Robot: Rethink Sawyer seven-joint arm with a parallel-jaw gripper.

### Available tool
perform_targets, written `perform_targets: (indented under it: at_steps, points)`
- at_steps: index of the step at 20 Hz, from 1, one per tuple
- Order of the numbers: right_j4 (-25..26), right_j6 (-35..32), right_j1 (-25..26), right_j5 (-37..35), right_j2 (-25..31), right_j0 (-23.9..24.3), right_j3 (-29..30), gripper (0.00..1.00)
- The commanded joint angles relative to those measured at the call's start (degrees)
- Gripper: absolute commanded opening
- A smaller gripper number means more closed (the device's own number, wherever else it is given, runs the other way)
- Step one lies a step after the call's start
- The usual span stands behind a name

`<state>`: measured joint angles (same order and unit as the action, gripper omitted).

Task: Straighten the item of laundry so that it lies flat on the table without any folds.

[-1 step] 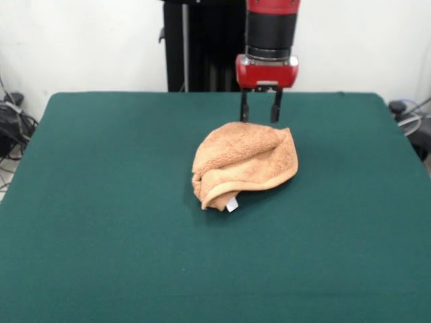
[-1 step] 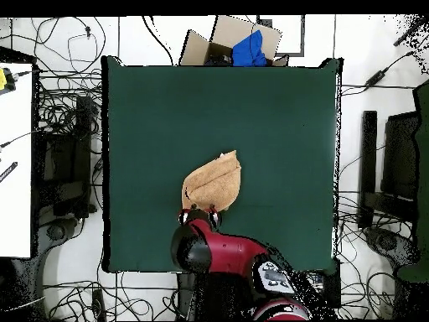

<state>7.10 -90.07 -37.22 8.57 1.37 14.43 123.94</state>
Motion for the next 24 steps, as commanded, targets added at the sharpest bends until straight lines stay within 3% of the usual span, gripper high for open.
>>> perform_targets:
  at_steps: [1, 17, 24]
  points:
    - [-5.66, -11.80, -0.90, -9.39, 3.44, 0.01, -2.90, 1.00]
    - [-10.17, -12.15, 2.77, -9.06, -0.58, -3.06, -5.18, 1.00]
    - [-12.78, -12.04, -1.51, -19.95, 3.57, 0.10, -0.36, 1.00]
